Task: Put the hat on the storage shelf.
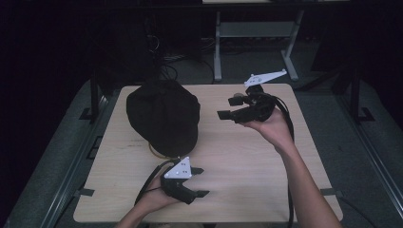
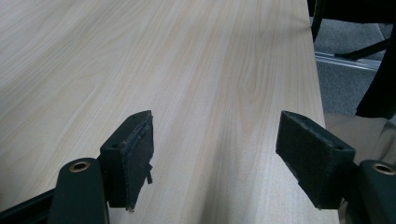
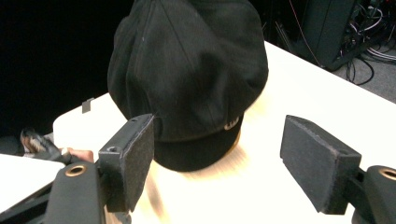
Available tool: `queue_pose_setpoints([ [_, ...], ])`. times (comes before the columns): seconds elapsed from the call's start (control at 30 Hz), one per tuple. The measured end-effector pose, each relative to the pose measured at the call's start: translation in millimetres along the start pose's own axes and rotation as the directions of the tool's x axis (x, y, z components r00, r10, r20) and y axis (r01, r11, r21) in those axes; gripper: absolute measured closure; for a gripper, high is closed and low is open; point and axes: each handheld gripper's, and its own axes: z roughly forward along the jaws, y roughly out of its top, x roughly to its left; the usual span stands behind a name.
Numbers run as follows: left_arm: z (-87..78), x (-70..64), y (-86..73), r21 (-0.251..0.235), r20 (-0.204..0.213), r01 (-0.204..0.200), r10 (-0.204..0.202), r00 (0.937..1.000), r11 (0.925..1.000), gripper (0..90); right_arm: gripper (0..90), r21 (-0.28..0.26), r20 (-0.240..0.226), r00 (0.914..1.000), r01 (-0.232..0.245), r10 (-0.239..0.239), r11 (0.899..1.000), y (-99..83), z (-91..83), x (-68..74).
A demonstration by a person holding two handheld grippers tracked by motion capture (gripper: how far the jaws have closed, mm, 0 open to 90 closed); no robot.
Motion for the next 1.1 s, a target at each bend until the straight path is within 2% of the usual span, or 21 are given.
queue_pose_setpoints([
  [0.3,0.2,0.8,-2.0,0.002,-0.01,0.0,0.0,1.0,1.0,27.4,25.5,0.013,0.015,0.9989,-0.044,0.044,0.999,-32.7,-12.6,-10.7],
  [0.5,-0.6,1.6,-2.5,0.005,-0.009,0.004,-0.003,1.0,1.0,27.2,25.5,0.015,0.019,0.9974,-0.07,0.07,0.997,-48.1,-19.8,-16.1],
  [1.1,-0.9,1.8,-3.6,0.004,-0.012,0.011,-0.011,0.9999,0.9999,27.1,25.5,0.015,0.025,0.994,-0.107,0.106,0.994,-87.6,-36.7,-16.2],
])
